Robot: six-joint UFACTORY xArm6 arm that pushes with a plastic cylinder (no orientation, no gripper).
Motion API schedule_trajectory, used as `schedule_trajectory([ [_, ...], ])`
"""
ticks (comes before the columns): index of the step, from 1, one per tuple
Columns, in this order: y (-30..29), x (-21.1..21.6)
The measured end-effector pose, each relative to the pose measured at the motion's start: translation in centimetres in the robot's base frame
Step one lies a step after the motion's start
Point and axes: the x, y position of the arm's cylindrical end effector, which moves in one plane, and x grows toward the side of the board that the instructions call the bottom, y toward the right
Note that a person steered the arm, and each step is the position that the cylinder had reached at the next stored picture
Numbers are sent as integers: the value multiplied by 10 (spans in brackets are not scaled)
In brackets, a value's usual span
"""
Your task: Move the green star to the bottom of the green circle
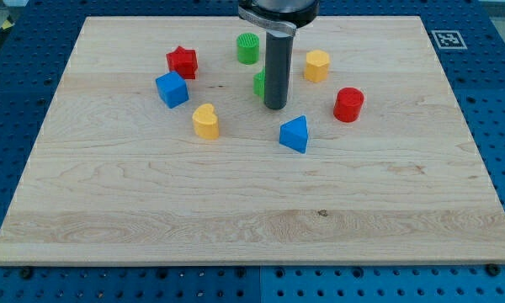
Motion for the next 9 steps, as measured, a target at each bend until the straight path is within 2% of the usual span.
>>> schedule_trajectory([
  [2,-8,0],
  [4,77,-5],
  [5,81,-20],
  [9,20,-52],
])
